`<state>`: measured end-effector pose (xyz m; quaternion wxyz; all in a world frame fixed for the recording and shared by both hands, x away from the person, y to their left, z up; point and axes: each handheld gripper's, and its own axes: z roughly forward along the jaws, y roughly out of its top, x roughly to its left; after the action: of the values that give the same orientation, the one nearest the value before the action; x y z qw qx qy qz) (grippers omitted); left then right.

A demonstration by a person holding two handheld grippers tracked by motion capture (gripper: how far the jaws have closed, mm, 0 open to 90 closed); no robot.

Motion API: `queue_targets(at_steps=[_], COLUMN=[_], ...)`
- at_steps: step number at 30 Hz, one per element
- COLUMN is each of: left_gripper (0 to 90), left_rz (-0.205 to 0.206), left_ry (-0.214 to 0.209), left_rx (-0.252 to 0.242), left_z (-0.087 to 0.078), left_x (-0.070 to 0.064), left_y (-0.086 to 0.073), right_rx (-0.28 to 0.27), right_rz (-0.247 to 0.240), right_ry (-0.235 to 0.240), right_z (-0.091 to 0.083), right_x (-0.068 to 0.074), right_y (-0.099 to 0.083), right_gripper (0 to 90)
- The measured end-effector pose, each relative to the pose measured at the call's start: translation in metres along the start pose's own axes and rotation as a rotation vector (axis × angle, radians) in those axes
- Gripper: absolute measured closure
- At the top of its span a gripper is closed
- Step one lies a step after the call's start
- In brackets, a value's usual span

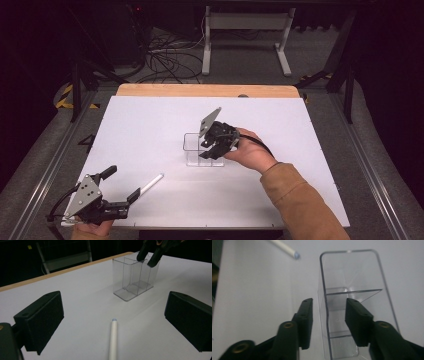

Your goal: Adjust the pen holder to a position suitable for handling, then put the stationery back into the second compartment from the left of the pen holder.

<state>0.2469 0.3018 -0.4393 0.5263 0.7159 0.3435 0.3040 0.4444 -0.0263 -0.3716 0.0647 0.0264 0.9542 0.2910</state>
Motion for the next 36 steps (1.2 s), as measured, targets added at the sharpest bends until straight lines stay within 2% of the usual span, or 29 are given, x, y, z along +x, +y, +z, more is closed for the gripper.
queue_targets(at_steps=[1, 2, 3, 4, 7, 8, 13, 14, 15, 16, 17, 18, 19, 25, 26, 33, 36], left_gripper=[3.1, 3.1, 3.1, 3.1, 3.1, 3.1, 3.1, 2.9, 2.9, 2.8, 2.8, 2.7, 2.7, 2.6, 2.5, 2.0, 1.8], left_rz=[-0.001, -0.003, -0.001, 0.002, 0.003, 0.003, -0.008, -0.008, -0.011, -0.010, -0.014, -0.018, -0.017, -0.011, -0.007, -0.002, 0.002], left_ry=[-0.001, -0.003, -0.001, -0.003, -0.001, -0.002, -0.008, -0.016, -0.017, -0.015, -0.017, -0.020, -0.021, -0.023, -0.022, -0.034, -0.055], left_rx=[0.001, 0.002, 0.004, 0.004, 0.006, 0.007, 0.007, 0.007, 0.007, 0.008, 0.008, 0.006, 0.006, 0.011, 0.016, 0.024, 0.020], left_z=[0.000, 0.001, 0.001, 0.001, 0.002, 0.002, 0.003, 0.004, 0.004, 0.005, 0.005, 0.006, 0.006, 0.008, 0.008, 0.011, 0.012], left_x=[0.000, 0.000, 0.000, 0.000, -0.002, -0.001, -0.001, 0.000, 0.000, 0.001, 0.001, 0.001, 0.001, 0.000, 0.000, -0.002, -0.002], left_y=[0.000, 0.000, 0.000, 0.001, 0.001, 0.001, 0.002, 0.003, 0.003, 0.003, 0.003, 0.003, 0.004, 0.007, 0.007, 0.009, 0.010], right_rx=[-0.034, -0.071, -0.120, -0.120, -0.184, -0.184, -0.249, -0.276, -0.276, -0.306, -0.306, -0.326, -0.326, -0.408, -0.428, -0.493, -0.509], right_rz=[-0.002, 0.016, 0.021, 0.021, 0.019, 0.019, 0.044, 0.056, 0.056, 0.063, 0.063, 0.075, 0.075, 0.110, 0.115, 0.136, 0.147], right_ry=[0.000, -0.012, -0.028, -0.028, -0.055, -0.055, -0.082, -0.088, -0.088, -0.099, -0.099, -0.124, -0.124, -0.174, -0.204, -0.236, -0.254], right_z=[-0.006, -0.011, -0.019, -0.019, -0.029, -0.029, -0.040, -0.045, -0.045, -0.051, -0.051, -0.056, -0.056, -0.074, -0.080, -0.092, -0.096], right_x=[0.001, 0.003, 0.006, 0.006, 0.012, 0.012, 0.013, 0.014, 0.014, 0.016, 0.016, 0.018, 0.018, 0.027, 0.030, 0.037, 0.041], right_y=[-0.002, -0.004, -0.007, -0.007, -0.009, -0.009, -0.011, -0.014, -0.014, -0.016, -0.016, -0.019, -0.019, -0.033, -0.039, -0.059, -0.066], right_gripper=[52.3, 48.3, 41.4, 41.4, 33.1, 33.1, 26.7, 25.0, 25.0, 22.0, 22.0, 18.0, 18.0, 5.3, 2.4, 0.0, 0.0])
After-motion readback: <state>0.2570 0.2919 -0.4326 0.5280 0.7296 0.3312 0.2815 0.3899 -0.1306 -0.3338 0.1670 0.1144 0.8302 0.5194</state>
